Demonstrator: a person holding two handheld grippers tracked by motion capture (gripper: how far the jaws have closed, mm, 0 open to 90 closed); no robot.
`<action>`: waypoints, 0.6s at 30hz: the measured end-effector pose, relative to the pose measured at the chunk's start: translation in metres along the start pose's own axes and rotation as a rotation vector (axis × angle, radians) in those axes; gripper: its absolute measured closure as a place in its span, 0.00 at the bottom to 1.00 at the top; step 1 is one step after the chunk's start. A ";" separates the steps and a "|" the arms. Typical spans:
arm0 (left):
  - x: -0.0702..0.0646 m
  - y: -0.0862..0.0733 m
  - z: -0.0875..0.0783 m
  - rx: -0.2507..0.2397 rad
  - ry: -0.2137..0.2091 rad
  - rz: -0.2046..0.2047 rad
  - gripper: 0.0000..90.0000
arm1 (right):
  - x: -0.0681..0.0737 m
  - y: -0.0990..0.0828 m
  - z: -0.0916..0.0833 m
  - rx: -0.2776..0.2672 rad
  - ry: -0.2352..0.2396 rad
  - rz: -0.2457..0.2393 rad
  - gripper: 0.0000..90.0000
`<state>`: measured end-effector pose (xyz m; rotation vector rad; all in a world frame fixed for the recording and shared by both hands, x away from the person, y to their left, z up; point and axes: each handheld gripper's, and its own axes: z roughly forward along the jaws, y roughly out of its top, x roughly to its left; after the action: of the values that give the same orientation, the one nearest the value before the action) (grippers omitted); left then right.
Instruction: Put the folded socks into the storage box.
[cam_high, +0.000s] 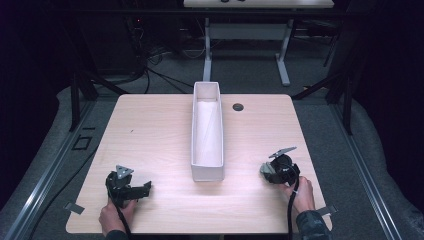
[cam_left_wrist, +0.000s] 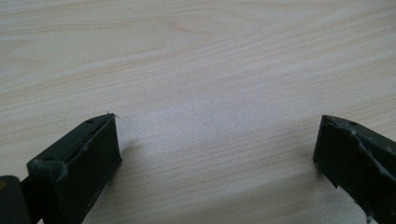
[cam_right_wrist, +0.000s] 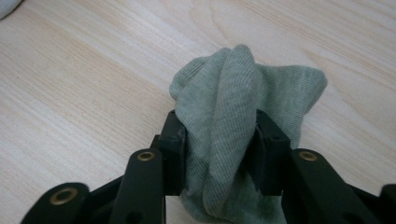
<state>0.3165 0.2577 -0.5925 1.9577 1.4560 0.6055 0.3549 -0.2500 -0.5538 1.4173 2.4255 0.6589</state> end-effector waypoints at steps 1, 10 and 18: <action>0.000 0.000 0.000 0.000 0.000 0.000 0.00 | 0.000 0.000 0.000 0.000 0.000 0.000 0.71; 0.000 0.000 0.000 0.000 0.000 0.000 0.00 | -0.001 0.001 -0.001 -0.003 -0.014 0.013 0.77; 0.000 0.000 0.000 0.000 0.000 -0.001 0.00 | -0.003 0.004 -0.006 -0.015 -0.020 0.027 0.78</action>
<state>0.3165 0.2577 -0.5925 1.9569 1.4563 0.6055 0.3570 -0.2522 -0.5469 1.4465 2.3849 0.6651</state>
